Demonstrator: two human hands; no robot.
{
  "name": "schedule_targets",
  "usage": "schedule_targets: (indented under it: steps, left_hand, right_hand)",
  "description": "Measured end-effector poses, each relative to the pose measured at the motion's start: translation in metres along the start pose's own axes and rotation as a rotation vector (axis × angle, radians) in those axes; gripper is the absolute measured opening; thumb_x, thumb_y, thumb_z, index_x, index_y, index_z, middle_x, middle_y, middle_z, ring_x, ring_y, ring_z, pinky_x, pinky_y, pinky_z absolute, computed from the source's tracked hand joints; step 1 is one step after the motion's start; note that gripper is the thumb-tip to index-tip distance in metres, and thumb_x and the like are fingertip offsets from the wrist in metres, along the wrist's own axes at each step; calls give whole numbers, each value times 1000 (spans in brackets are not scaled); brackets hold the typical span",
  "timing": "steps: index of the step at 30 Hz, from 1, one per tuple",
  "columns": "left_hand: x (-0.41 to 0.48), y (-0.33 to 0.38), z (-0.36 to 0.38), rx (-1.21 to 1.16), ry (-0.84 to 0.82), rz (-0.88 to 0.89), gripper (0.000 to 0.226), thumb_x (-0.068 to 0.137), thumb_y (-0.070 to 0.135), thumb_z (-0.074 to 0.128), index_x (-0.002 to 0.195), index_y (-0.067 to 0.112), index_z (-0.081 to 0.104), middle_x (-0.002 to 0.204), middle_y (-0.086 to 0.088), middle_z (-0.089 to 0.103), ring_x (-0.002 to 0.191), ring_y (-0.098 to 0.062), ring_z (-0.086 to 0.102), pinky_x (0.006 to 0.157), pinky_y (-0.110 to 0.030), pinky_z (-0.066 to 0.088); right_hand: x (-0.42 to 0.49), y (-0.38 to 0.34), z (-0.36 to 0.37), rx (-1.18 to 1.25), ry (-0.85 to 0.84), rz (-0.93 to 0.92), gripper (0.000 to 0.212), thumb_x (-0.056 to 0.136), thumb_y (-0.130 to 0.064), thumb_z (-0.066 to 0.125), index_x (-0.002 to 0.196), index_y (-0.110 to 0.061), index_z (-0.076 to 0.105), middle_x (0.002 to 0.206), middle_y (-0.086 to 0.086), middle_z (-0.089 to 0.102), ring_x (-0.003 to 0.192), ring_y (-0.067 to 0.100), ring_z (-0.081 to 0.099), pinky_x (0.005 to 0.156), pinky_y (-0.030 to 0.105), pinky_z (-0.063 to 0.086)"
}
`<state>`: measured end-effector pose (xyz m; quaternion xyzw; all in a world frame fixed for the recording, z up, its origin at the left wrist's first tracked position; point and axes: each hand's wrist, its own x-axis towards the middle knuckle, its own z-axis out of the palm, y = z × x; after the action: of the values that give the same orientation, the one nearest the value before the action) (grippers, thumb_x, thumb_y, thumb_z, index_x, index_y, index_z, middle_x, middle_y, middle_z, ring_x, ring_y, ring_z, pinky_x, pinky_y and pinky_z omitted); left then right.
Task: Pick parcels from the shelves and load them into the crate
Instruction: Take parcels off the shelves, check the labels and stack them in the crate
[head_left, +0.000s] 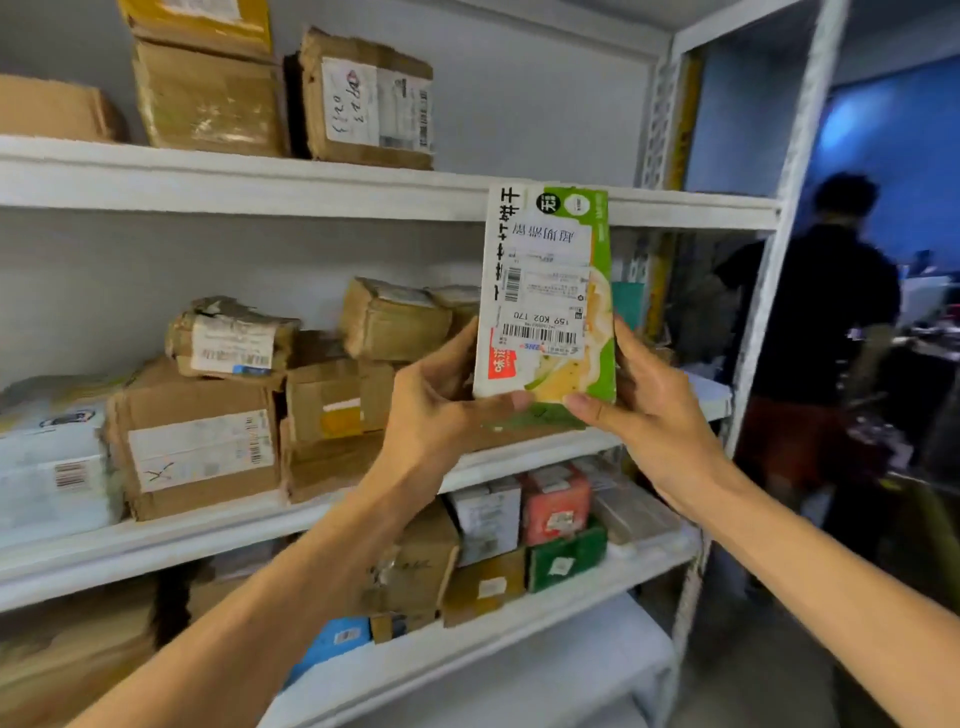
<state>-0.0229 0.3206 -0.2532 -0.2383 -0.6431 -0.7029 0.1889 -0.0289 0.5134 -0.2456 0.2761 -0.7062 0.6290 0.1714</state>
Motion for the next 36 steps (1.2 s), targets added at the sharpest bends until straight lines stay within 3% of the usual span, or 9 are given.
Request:
schedule_targets:
  steps: [5, 10, 13, 18, 22, 30, 36]
  left_hand:
    - [25, -34, 109, -103, -196, -43, 73, 70, -12, 75, 132, 21, 54, 120, 1, 69, 110, -11, 66, 87, -29, 56]
    - [24, -65, 227, -238, -394, -86, 77, 70, -17, 73, 136, 15, 51, 125, -2, 66, 111, -10, 65, 87, -24, 55]
    - [15, -75, 293, -318, -523, -124, 77, 70, -17, 73, 139, 9, 50, 126, -3, 66, 113, -12, 64, 85, -24, 55]
    - [-2, -90, 387, -417, -744, -139, 78, 68, -14, 76, 138, 12, 52, 124, 0, 67, 112, -14, 64, 84, -26, 55]
    - [-19, -99, 452, -480, -930, -135, 77, 64, -12, 79, 127, 26, 57, 111, 15, 71, 103, -3, 67, 78, -18, 54]
    - [-70, -105, 546, -591, -1363, -125, 76, 65, -4, 82, 132, 23, 58, 116, 7, 71, 105, -11, 68, 83, -31, 59]
    - [-147, -94, 595, -693, -1641, -124, 70, 68, -4, 82, 130, 20, 59, 113, 7, 72, 102, -8, 69, 82, -30, 58]
  right_hand:
    - [-42, 3, -97, -101, 200, 84, 80, 84, 8, 64, 150, -22, 32, 131, -11, 60, 117, 2, 58, 101, 28, 48]
    - [-102, -2, -188, -255, 406, 103, 78, 83, 8, 65, 147, -25, 37, 129, -12, 62, 116, 1, 59, 94, 23, 52]
    - [-139, -9, -231, -313, 526, 103, 74, 82, 9, 65, 139, -33, 41, 129, -11, 63, 117, 7, 61, 92, 26, 53]
    - [-204, -15, -283, -413, 781, 129, 73, 80, 14, 63, 142, -17, 41, 127, -5, 65, 115, 11, 63, 84, 25, 55]
    - [-250, -23, -306, -519, 981, 180, 74, 81, 14, 65, 143, -20, 42, 127, -6, 65, 115, 13, 63, 79, 22, 55]
    - [-322, -39, -302, -720, 1441, 256, 75, 75, 14, 70, 138, -17, 47, 125, -3, 65, 112, 16, 64, 81, 31, 58]
    - [-386, -52, -279, -840, 1801, 330, 73, 72, 15, 73, 135, -11, 48, 129, 1, 62, 112, 15, 64, 85, 38, 58]
